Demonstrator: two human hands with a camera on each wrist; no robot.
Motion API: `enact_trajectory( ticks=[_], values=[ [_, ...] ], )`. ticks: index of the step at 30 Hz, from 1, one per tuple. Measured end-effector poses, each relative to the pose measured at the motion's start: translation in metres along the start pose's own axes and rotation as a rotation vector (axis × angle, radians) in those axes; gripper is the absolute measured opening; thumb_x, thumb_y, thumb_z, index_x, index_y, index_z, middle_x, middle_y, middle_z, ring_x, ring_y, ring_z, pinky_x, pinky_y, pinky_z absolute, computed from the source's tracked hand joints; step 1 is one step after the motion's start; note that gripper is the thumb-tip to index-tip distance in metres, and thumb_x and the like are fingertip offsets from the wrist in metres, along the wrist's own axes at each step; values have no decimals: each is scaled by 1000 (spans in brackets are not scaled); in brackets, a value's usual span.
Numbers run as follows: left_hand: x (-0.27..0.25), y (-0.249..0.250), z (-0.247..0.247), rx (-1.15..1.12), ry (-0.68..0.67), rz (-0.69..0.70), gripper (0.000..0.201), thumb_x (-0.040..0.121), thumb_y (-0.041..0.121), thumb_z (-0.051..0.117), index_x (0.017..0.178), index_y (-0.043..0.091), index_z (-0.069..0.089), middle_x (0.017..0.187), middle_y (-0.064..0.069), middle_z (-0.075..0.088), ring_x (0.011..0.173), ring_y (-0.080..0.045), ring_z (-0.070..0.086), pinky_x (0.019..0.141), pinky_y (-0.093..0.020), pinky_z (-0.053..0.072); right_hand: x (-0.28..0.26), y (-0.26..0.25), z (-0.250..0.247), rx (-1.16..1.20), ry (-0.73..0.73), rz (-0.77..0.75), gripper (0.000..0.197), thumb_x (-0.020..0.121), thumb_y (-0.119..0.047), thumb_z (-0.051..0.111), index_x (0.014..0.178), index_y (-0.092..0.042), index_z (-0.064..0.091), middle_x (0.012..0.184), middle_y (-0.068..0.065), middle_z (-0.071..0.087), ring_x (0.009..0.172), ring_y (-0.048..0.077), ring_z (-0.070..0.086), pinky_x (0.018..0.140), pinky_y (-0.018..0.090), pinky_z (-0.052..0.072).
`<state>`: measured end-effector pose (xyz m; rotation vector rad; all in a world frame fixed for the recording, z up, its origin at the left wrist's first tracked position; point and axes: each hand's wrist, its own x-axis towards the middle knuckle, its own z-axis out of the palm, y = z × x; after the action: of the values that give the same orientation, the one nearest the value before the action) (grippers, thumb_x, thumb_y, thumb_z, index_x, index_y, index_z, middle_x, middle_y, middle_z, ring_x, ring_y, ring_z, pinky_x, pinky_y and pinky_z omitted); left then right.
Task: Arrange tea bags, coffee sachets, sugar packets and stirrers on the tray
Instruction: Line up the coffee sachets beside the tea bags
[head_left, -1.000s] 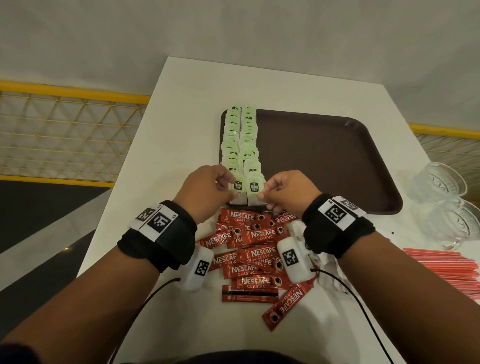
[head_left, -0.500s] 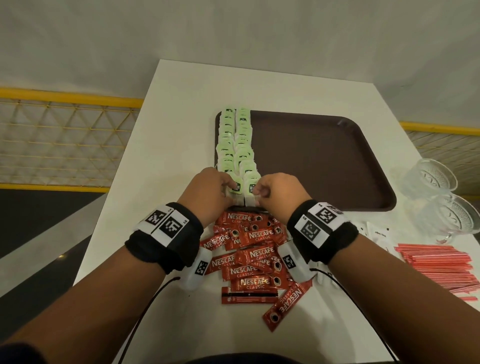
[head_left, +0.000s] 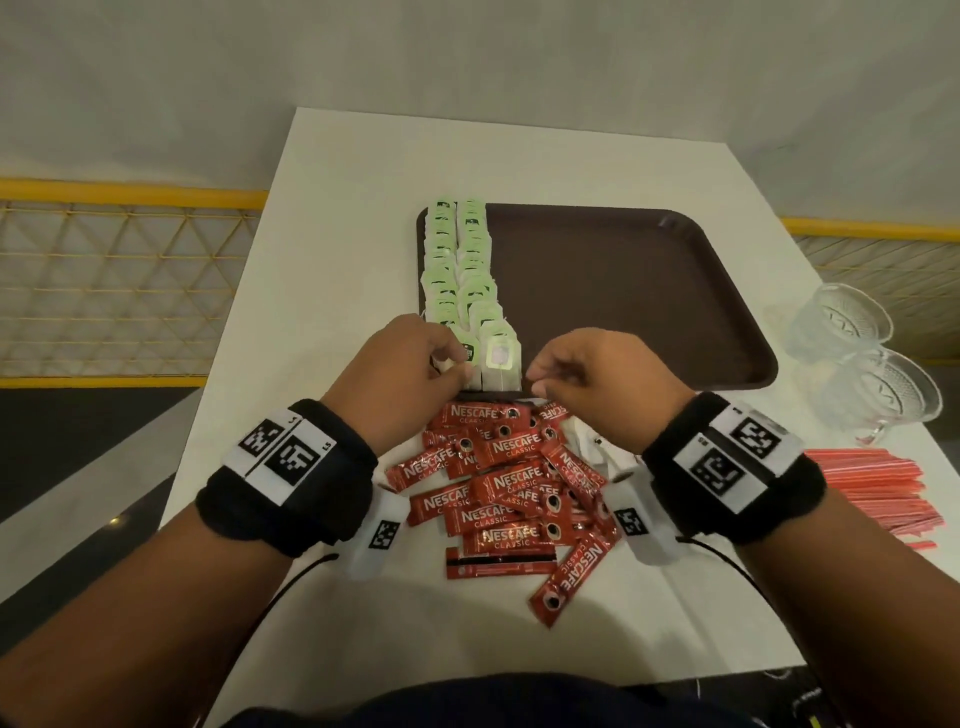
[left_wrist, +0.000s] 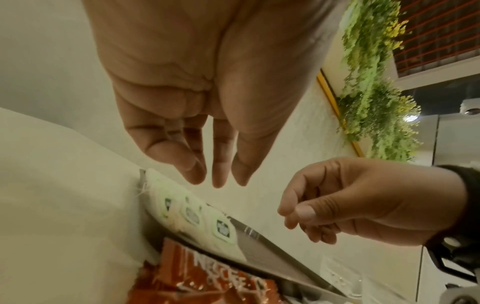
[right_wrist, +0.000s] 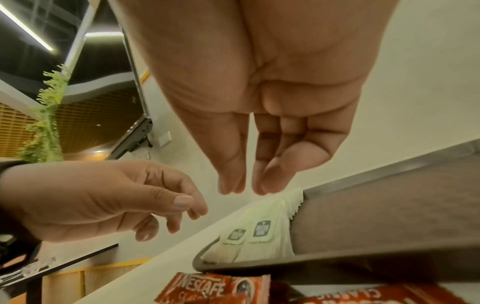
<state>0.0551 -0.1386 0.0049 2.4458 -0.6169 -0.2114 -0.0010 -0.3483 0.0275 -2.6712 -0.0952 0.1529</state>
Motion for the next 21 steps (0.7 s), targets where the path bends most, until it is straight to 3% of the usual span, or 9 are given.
enact_trajectory(
  ticks=[5, 7, 11, 16, 21],
  values=[
    [-28, 17, -2, -2, -125, 44, 12, 94, 37, 62, 93, 26, 68, 96, 14, 58, 82, 1, 55, 65, -13, 36, -42, 7, -4, -57, -129, -44, 5, 90, -31, 63, 89, -30, 69, 85, -19, 58, 75, -5, 52, 66, 11, 34],
    [-38, 21, 7, 21, -159, 6, 16, 93, 40, 62, 101, 27, 67, 100, 11, 57, 87, -4, 57, 71, -18, 42, -52, 16, 1, -146, -185, -21, 11, 90, -37, 62, 95, -29, 68, 92, -15, 60, 80, -1, 53, 71, 16, 39],
    [-45, 27, 29, 160, -200, 39, 46, 90, 49, 62, 129, 27, 56, 121, 9, 54, 111, -11, 52, 95, -29, 45, -61, 30, 18, -234, -223, 93, 33, 87, -42, 64, 115, -24, 62, 108, -4, 60, 94, 12, 57, 83, 27, 48],
    [-46, 51, 54, 347, -242, 87, 54, 92, 42, 62, 140, 23, 44, 134, 2, 52, 123, -20, 48, 100, -36, 44, -63, 35, 29, -258, -224, 82, 24, 88, -38, 63, 104, -20, 64, 99, -2, 61, 89, 16, 58, 79, 31, 50],
    [-40, 60, 63, 435, -239, 54, 55, 89, 34, 67, 139, 21, 47, 134, -3, 54, 122, -25, 52, 100, -42, 46, -59, 40, 33, -228, -218, 100, 15, 87, -34, 64, 92, -20, 61, 88, -2, 64, 82, 17, 60, 76, 36, 53]
  ],
)
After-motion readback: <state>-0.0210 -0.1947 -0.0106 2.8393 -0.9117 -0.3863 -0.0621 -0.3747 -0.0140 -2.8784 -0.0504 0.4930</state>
